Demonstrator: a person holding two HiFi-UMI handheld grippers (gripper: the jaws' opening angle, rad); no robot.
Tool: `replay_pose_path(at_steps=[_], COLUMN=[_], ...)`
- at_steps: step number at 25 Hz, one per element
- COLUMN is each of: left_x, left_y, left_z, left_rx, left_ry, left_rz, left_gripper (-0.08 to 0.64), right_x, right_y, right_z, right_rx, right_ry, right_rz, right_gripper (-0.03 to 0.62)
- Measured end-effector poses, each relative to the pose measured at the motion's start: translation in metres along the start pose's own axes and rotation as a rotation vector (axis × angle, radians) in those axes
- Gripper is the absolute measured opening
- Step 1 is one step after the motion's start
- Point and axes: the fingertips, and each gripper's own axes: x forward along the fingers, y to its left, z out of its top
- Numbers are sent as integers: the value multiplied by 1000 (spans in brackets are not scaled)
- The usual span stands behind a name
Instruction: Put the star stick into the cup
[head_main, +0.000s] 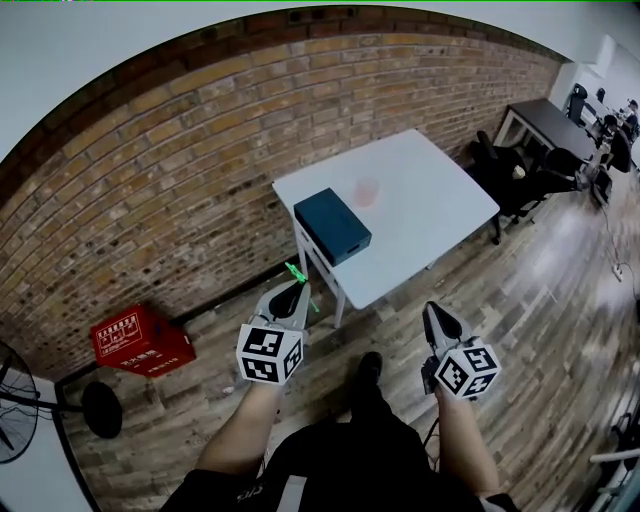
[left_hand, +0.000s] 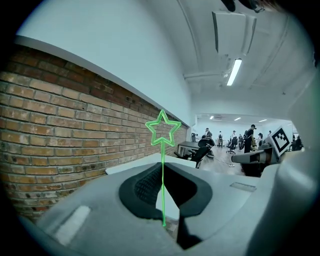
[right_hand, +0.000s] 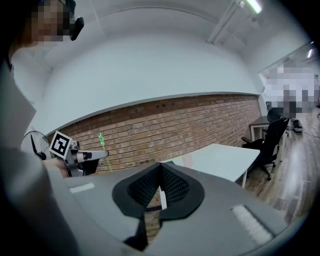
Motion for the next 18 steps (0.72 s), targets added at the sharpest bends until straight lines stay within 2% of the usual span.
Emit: replay_pose_path(at_steps=[6,10,13,18], left_x=[86,151,195,248], left_y=[18,20,27,27], left_z=[14,26,36,53], left_rx=[4,2,-8,15], left_ry=[20,42,52,46], left_rz=[41,43,61,44], left_gripper=[14,14,12,14], right_x=[91,142,174,215], right_y=[-45,-78,-110,-144], right_z=[25,39,42,53], right_rx=[-9,-11,24,41], right_ry=[14,42,70,91], right_rz=[95,162,175,187], right_gripper=[0,0,0,0])
